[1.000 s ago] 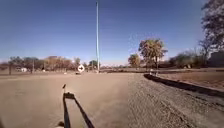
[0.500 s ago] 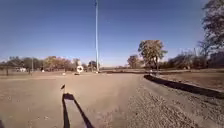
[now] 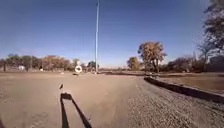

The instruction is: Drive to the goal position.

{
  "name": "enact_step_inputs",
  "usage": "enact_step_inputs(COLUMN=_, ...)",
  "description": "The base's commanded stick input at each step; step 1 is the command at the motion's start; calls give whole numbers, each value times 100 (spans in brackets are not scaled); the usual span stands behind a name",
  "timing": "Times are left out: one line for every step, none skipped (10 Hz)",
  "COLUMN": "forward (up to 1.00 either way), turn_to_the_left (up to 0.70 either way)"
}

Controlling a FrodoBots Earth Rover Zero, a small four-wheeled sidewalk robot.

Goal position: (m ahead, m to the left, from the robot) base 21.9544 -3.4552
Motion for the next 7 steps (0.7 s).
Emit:
enact_step_inputs(forward=50, turn_to_the_left=0)
enact_step_inputs(forward=50, turn_to_the_left=0)
enact_step_inputs(forward=50, turn_to_the_left=0)
enact_step_inputs(forward=50, turn_to_the_left=0)
enact_step_inputs(forward=50, turn_to_the_left=0)
enact_step_inputs(forward=50, turn_to_the_left=0)
enact_step_inputs(forward=50, turn_to_the_left=0)
